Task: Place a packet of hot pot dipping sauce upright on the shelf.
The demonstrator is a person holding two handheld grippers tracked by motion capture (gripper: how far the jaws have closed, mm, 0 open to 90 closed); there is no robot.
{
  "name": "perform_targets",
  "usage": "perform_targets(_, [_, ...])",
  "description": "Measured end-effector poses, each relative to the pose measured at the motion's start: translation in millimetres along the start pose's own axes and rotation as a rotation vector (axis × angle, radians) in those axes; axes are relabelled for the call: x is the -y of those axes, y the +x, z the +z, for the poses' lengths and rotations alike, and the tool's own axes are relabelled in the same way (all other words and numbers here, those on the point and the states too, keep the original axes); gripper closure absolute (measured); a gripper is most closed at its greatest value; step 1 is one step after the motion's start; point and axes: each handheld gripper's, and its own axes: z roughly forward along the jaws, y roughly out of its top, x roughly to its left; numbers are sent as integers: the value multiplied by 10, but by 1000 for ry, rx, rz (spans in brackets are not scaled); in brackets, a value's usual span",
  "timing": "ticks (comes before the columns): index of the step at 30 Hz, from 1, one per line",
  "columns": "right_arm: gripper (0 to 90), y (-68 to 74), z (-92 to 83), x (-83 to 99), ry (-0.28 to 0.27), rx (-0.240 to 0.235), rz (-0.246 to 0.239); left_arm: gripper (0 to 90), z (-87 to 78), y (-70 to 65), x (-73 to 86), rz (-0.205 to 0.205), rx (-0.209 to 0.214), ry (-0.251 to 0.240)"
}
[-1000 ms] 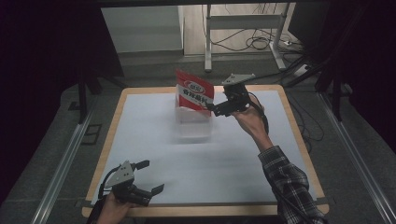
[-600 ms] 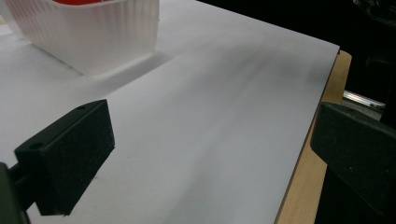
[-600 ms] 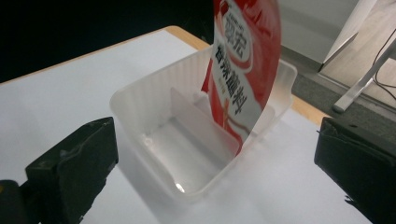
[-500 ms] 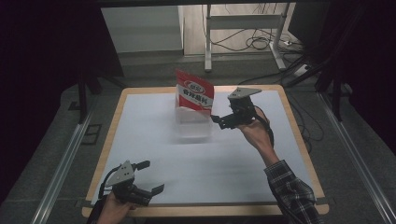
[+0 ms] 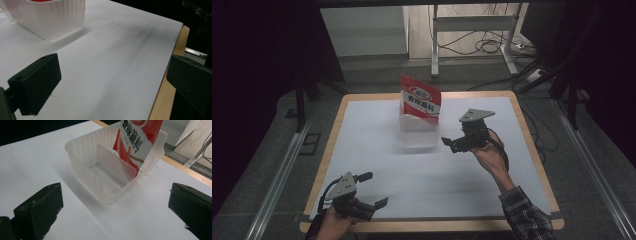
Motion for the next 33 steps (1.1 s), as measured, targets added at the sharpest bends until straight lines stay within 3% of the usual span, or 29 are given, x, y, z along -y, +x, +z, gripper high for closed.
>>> perform_targets(21, [0, 98, -313, 255, -7, 21, 1, 0, -18, 12, 2, -6, -1, -3])
perform_targets(33, [0, 147, -527, 503, 6, 43, 14, 0, -13, 14, 3, -8, 0, 3])
